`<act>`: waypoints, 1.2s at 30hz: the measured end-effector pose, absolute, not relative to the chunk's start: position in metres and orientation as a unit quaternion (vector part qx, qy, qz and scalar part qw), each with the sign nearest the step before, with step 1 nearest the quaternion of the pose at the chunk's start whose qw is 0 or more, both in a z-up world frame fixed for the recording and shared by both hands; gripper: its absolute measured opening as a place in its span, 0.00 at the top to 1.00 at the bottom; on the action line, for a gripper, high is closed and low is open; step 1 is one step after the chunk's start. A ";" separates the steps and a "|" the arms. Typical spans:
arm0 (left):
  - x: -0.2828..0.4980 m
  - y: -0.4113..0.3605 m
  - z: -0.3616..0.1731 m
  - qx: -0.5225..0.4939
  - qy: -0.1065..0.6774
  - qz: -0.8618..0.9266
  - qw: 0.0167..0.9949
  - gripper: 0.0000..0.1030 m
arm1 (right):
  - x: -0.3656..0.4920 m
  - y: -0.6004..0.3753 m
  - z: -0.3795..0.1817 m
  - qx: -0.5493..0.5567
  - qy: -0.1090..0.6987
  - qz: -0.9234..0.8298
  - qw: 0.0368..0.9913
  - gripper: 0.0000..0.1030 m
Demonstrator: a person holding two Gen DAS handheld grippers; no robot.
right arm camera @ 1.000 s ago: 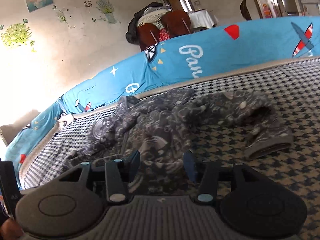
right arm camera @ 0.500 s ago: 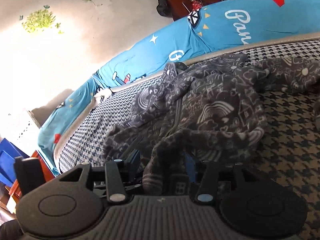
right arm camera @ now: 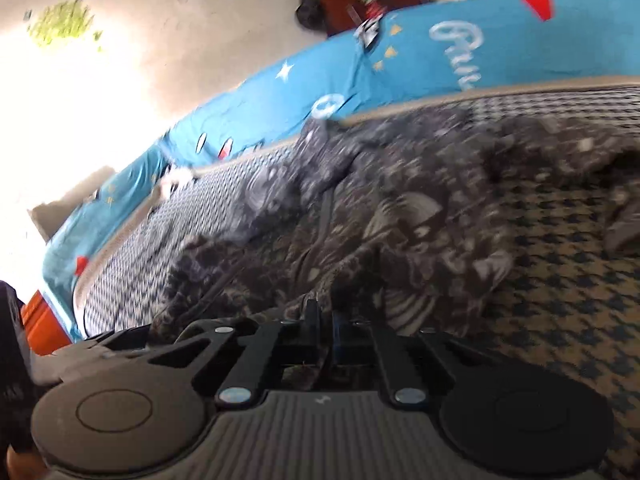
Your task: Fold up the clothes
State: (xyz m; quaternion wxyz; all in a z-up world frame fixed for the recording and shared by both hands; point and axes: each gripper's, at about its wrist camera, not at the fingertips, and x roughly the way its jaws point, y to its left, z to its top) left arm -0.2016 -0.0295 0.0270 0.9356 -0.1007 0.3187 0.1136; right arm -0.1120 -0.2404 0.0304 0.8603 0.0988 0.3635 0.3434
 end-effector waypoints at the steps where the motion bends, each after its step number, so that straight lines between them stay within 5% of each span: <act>1: -0.204 -0.026 0.032 -0.110 0.310 0.110 0.938 0.00 | -0.115 -0.250 0.032 0.103 0.361 0.330 0.866 0.95; 15: -0.184 -0.010 0.044 -0.150 0.315 0.140 0.927 0.00 | -0.133 -0.308 0.039 0.130 0.342 0.293 0.883 0.94; 26: -0.192 -0.034 0.017 -0.099 0.350 0.119 0.924 0.00 | -0.116 -0.273 0.033 0.188 0.380 0.336 0.841 0.59; 36: -0.195 -0.039 0.014 -0.090 0.350 0.112 0.926 0.00 | -0.093 -0.226 0.015 0.217 0.427 0.349 0.806 0.58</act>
